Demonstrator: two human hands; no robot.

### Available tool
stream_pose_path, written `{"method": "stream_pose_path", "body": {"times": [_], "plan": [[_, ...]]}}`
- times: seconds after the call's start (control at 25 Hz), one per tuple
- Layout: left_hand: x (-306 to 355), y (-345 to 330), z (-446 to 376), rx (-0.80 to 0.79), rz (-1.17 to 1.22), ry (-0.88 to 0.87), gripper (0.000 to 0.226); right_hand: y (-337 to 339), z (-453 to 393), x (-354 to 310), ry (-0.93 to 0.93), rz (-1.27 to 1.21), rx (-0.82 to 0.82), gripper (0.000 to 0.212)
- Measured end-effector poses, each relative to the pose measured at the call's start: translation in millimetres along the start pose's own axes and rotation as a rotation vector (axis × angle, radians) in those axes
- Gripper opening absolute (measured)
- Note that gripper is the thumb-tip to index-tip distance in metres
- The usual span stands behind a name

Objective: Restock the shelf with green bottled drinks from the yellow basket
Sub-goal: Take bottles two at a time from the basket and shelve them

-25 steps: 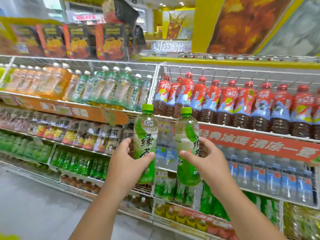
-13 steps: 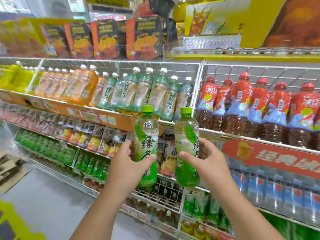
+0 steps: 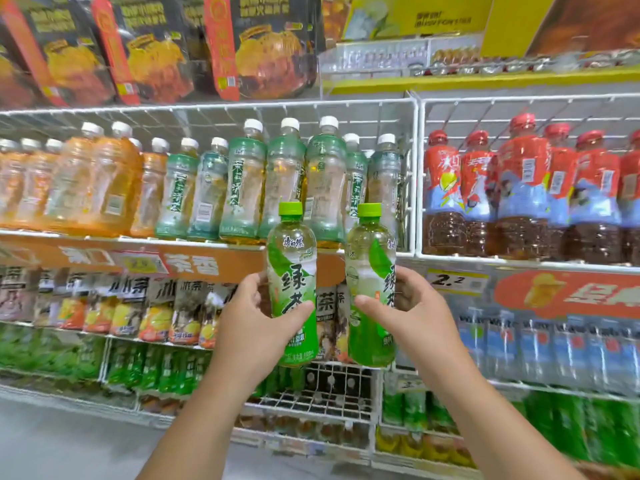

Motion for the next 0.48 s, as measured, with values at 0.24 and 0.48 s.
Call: {"method": "stream_pose_path", "body": {"times": [0.24, 0.48], "plan": [[-55.9, 21.2, -11.2, -0.246, 0.034, -0.036, 0.062, -51.4, 42.3, 41.7, -0.105, 0.001, 0.188, 0.054], [-134.9, 9.6, 16.4, -0.378, 0.041, 0.044, 0.053, -86.5, 75.0, 126.3, -0.255, -0.009, 0.209, 0.051]]}}
Point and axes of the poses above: each hand's wrist, its own z-axis away from the middle knuckle, its own y-axis out of the back of the hand, x = y × z, the point moved 10 cm from there along -z, towards the middle knuckle, and after that the axes turned 8 degrees about -y, right-handed, at the moved point
